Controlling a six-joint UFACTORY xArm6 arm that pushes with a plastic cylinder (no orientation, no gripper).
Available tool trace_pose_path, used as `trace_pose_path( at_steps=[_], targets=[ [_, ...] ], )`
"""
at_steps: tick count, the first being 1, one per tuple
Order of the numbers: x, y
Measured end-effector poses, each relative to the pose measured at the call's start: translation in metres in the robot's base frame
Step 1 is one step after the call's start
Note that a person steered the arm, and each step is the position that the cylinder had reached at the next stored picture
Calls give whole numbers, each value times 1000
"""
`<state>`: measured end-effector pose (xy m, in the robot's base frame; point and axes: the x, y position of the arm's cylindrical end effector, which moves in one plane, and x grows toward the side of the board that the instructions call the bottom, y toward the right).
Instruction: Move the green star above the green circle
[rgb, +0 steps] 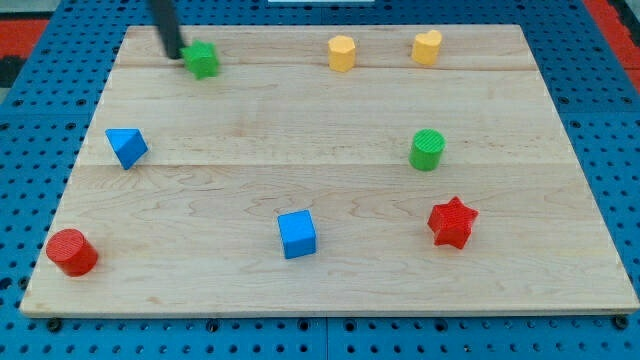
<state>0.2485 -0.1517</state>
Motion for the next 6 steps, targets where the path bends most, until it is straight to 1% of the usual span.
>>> trace_pose_path(
  at_steps=[1,2,3,4,5,6],
  targets=[
    [20,77],
    [45,102],
    [54,35],
    [59,76],
    [60,160],
    [62,113]
  ],
)
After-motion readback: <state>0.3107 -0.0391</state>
